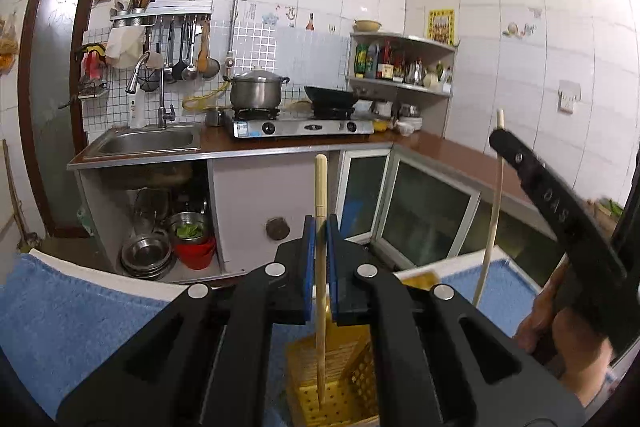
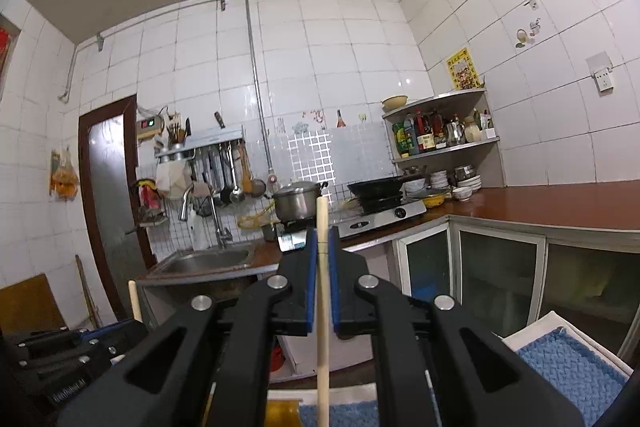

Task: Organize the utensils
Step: 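Lower the left tool's chopstick into the caddy while the right tool inserts its chopstick, then open both, then close the left tool on a wooden chopstick while the right tool grasps another chopstick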

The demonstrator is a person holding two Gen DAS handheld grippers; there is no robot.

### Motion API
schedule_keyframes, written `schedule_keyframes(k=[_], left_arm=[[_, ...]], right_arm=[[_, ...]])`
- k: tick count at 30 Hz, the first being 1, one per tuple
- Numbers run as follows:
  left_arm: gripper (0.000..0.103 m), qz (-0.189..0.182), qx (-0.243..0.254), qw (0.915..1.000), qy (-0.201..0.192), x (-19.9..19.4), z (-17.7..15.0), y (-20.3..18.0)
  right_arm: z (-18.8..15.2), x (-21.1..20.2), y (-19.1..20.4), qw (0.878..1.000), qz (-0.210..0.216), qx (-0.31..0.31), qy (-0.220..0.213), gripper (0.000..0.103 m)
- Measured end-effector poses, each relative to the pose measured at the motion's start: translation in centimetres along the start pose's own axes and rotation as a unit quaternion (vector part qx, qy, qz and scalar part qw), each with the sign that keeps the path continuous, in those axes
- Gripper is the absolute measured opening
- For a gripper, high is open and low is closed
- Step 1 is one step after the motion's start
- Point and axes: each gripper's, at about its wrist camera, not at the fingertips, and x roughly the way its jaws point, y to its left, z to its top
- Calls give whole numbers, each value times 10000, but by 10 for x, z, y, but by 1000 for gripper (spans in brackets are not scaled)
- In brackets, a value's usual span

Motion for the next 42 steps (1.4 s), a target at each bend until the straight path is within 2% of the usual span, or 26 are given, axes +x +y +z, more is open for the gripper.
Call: schedule_keyframes(k=[9,18,22,24,27,29,31,32,33,35,42], left_arm=[[4,2,-41,9997,221,4,-27,12],[4,5,-147,9992,379,-5,-40,22],[6,-58,-221,9983,542,-10,-43,24],[12,-2,-166,9980,607,-12,-44,23],[30,35,-222,9977,636,-19,-44,26],[47,78,-265,9978,600,-27,-43,28],[57,154,-275,9980,553,-39,-40,31],[64,168,-270,9980,547,-43,-40,32],[66,187,-263,9981,530,-49,-39,33],[76,223,-247,9981,522,-60,-37,35],[95,323,-299,9973,596,-94,-48,46]], right_arm=[[-28,-10,3,9978,132,-514,386,6],[-48,-32,3,9940,183,-708,811,6],[-55,-35,2,9914,134,-625,1143,6],[-59,-35,0,9891,74,-620,1334,6],[-62,-35,-4,9857,43,-548,1593,7],[-62,-38,-6,9836,38,-521,1724,7],[-60,-44,-9,9823,2,-511,1802,7],[-60,-46,-9,9819,-8,-507,1823,9],[-58,-50,-10,9815,-47,-496,1849,14],[-56,-58,-12,9812,-107,-453,1871,46],[-62,-97,-14,9765,-318,-487,2073,48]])
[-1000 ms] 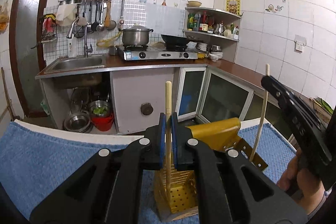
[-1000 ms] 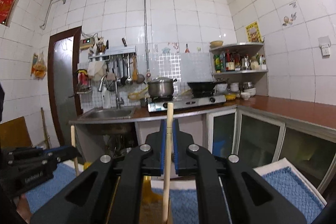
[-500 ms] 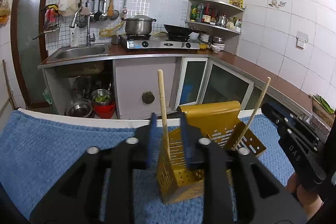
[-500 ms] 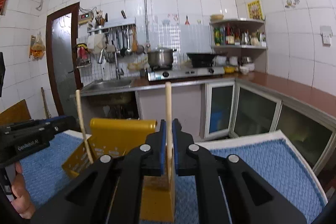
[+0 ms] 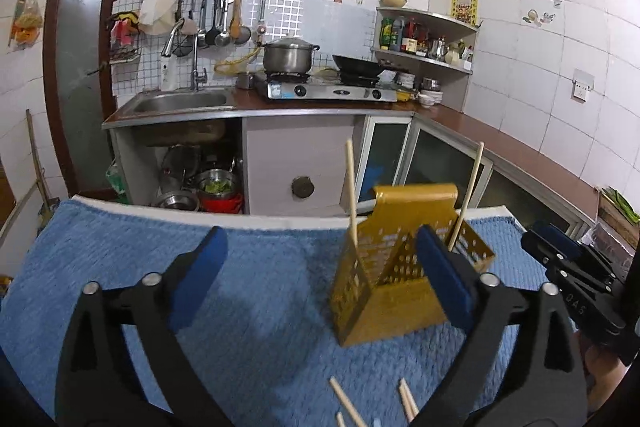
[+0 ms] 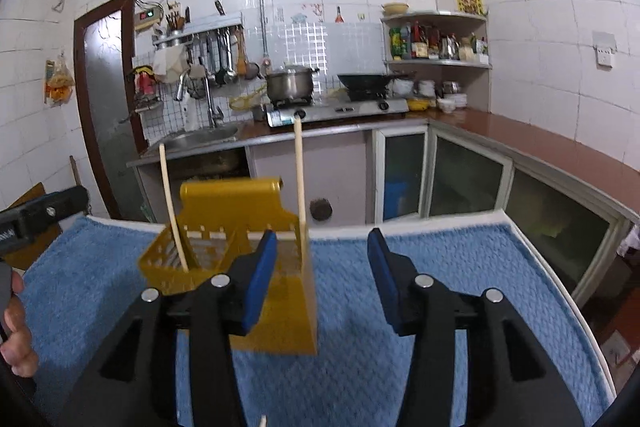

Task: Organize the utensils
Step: 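Close the left tool on a wooden chopstick while the right tool grasps another chopstick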

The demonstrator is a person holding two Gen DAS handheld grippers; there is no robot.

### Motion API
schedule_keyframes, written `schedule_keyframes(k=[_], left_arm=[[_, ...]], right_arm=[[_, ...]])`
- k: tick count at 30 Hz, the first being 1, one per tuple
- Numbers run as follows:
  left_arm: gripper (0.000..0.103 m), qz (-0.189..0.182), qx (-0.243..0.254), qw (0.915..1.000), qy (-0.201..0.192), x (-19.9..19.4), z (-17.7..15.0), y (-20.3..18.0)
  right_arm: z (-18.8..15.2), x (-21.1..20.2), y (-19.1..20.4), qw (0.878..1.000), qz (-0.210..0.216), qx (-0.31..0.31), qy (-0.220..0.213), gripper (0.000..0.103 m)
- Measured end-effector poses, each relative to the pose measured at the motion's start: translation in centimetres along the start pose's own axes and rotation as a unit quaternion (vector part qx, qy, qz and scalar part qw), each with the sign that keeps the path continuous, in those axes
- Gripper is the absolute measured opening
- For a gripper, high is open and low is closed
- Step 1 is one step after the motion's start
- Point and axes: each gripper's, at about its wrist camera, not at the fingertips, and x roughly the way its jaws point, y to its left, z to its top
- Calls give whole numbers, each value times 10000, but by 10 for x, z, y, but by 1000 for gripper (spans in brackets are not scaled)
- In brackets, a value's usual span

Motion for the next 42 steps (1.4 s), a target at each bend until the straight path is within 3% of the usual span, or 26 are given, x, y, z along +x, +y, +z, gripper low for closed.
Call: schedule_keyframes(k=[5,17,26,30,32,34,42], left_arm=[[98,82,48,9997,240,-16,-18,7],[98,182,29,9955,930,-29,-74,7],[96,213,103,9941,1059,-33,-109,2],[80,155,123,9921,1238,-25,-119,0],[65,107,112,9895,1440,-17,-126,0],[57,61,101,9861,1655,-9,-133,-2],[36,32,139,9730,2305,18,-152,-11]], right_arm=[[-23,-15,-4,9992,-78,59,382,56],[-73,-43,10,9964,-44,11,848,57],[-113,-44,19,9932,-58,31,1165,57],[-125,-35,24,9901,-86,-39,1401,56],[-130,-30,24,9878,-96,-53,1553,56],[-133,-24,22,9859,-70,-10,1674,55],[-137,2,24,9785,31,102,2059,43]])
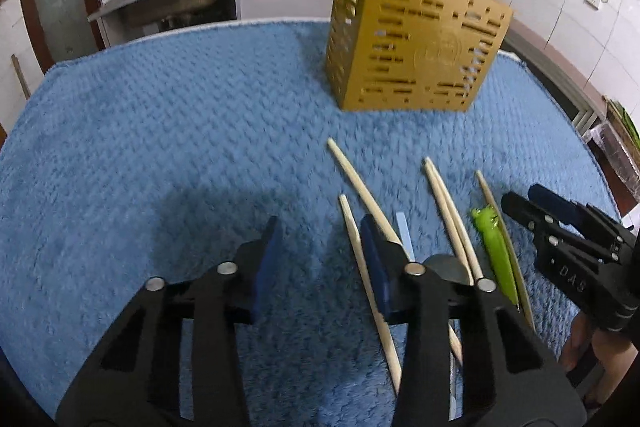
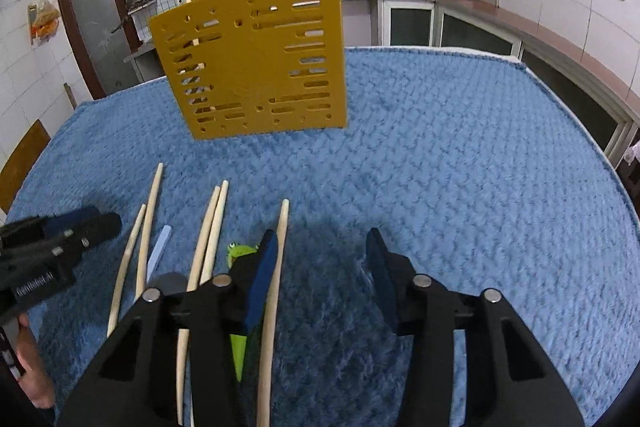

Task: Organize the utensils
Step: 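Close the left tool on a wooden chopstick while the right tool grasps another chopstick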

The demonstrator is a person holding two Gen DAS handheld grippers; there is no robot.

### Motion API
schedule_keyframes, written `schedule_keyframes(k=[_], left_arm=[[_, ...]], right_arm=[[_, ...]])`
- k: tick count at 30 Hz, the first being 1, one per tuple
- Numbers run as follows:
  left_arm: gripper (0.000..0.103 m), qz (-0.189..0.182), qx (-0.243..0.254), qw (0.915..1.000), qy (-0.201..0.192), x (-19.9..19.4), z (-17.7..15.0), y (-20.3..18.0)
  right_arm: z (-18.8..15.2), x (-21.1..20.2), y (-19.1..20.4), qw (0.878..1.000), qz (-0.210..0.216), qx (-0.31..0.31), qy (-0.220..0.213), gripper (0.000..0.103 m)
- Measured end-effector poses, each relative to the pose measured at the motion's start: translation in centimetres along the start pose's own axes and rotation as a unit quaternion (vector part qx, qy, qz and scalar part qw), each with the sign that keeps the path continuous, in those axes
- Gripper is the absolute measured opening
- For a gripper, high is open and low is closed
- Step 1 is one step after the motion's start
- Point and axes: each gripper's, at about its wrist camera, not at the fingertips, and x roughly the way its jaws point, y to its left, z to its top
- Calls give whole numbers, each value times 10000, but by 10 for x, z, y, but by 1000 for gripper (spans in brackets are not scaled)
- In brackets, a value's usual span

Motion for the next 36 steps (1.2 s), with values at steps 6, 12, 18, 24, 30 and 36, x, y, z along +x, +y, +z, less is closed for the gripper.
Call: schedule_keyframes(k=[6,12,18,24,30,36], left_arm=[[31,-3,64,9997,235,13,0,-7],[26,36,199,9990,394,19,5,-17],[17,134,267,9986,445,24,12,-22],[12,17,238,9978,614,25,18,-15],[10,59,273,9967,761,28,25,-16],[6,-31,212,9970,745,25,30,-11]], right_arm=[[10,12,8,9999,56,-49,131,38],[11,23,21,9992,-96,-224,318,27],[15,24,22,9986,-172,-142,479,24],[16,21,34,9965,-264,-296,730,9],[24,27,23,9953,-55,-89,967,8],[23,17,9,9956,240,236,870,6]])
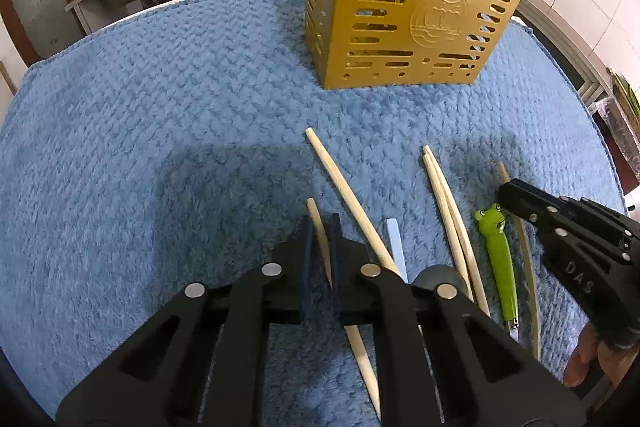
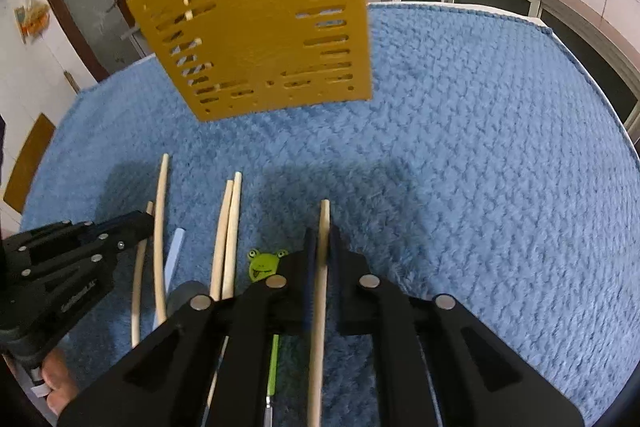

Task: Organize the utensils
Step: 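Close the left tool on a wooden chopstick while the right tool grasps another chopstick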

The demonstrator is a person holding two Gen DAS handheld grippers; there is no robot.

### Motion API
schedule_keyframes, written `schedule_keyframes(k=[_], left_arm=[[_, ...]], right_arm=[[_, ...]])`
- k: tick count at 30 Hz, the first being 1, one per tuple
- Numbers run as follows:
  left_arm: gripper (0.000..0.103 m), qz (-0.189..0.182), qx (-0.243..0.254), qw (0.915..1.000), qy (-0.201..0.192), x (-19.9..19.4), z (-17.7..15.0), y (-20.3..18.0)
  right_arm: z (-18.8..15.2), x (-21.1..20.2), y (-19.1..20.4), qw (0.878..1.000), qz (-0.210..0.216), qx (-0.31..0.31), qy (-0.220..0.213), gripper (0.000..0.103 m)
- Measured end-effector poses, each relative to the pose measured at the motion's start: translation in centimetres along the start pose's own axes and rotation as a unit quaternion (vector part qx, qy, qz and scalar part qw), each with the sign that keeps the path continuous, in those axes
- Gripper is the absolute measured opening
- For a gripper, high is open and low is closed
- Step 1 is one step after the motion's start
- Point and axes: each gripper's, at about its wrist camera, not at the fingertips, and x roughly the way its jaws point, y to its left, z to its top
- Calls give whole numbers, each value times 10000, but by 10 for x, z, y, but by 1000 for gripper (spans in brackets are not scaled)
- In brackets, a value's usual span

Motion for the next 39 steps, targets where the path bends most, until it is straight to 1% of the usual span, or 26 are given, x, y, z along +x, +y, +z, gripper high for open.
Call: schedule_keyframes(k=[5,7,11,13,17,21,24,28,30,39], left_arm=[[6,-74,-32,9999,-129,-13,1,4],[0,-78,-47,9998,-192,-19,-1,6],[0,-118,-58,9992,-379,-35,-1,12],[0,-112,-34,9992,-393,-39,0,14],[0,-224,-77,9997,-84,-29,0,12],[0,-150,-31,9999,78,-15,-7,7],[0,-59,-58,9999,83,-9,-9,6],[0,-114,-15,9999,107,-7,-6,3],[2,-168,-53,9997,169,-3,-4,2],[2,-141,-55,9996,249,3,4,1]], right_arm=[[1,-22,-3,9996,139,43,-248,6],[2,-32,-3,9991,144,56,-394,6],[7,-52,-11,9975,173,84,-682,6],[12,-55,-14,9970,161,90,-751,6],[14,-54,-15,9971,175,91,-740,6],[9,-49,-16,9975,201,103,-672,6],[6,-43,-16,9978,183,106,-622,6],[5,-39,-19,9980,186,127,-596,6],[5,-38,-20,9979,190,136,-597,6],[4,-36,-23,9980,196,177,-575,6]])
